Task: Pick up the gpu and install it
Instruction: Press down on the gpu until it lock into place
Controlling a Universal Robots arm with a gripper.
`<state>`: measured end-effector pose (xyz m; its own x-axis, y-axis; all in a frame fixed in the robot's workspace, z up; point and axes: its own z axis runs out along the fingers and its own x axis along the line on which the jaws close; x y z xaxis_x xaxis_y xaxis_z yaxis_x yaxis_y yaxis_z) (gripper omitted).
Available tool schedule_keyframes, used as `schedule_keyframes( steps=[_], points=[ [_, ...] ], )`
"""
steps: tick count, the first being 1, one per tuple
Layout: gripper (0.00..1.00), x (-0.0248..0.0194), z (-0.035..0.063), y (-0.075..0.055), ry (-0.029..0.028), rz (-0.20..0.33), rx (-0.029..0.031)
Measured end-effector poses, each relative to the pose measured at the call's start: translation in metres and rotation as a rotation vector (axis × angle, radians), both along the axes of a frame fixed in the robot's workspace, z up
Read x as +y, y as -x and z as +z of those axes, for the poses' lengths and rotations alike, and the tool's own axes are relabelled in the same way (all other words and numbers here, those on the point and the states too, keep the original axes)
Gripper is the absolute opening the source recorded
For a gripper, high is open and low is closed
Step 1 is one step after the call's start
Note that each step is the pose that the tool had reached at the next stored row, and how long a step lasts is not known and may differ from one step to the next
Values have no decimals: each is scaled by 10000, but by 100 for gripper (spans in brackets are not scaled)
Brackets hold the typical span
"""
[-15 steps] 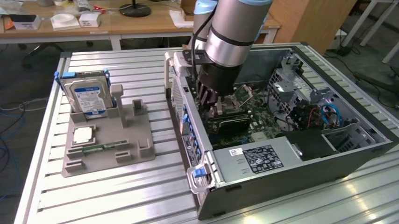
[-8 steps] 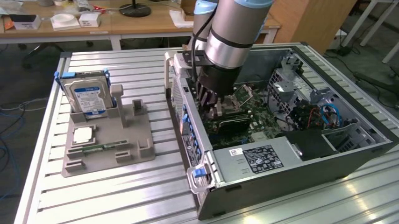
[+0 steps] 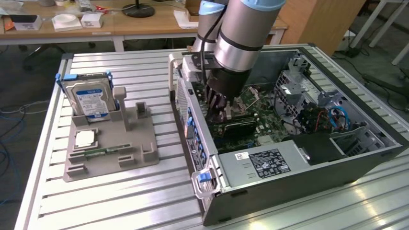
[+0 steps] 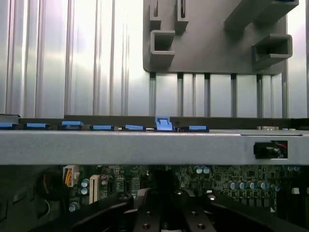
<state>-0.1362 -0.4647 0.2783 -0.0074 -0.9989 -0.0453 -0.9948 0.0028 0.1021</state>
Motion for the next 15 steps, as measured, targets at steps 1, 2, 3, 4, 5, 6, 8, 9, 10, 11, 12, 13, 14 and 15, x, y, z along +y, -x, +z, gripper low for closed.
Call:
schedule_keyframes(
  steps=[1,2,3,4,5,6,8,9,10,11,12,13,14,15],
  points=[
    [10,2,-4,2,1,3,-113],
    [10,4,-6,6,2,7,-234],
    [10,5,-8,11,3,11,-361],
    [10,6,-11,16,3,14,-491],
    [10,7,-14,19,2,15,-623],
    [10,7,-16,21,3,15,-747],
    [10,7,-19,25,3,15,-966],
    [10,7,-20,26,3,15,-1014],
    [10,7,-20,25,2,15,-1017],
    [10,7,-21,25,1,16,-1017],
    [10,7,-20,25,-1,16,-1017],
    [10,7,-20,26,-2,15,-1017],
    [10,7,-20,26,-2,15,-1017],
    [10,7,-20,26,-3,15,-1017]
  ],
)
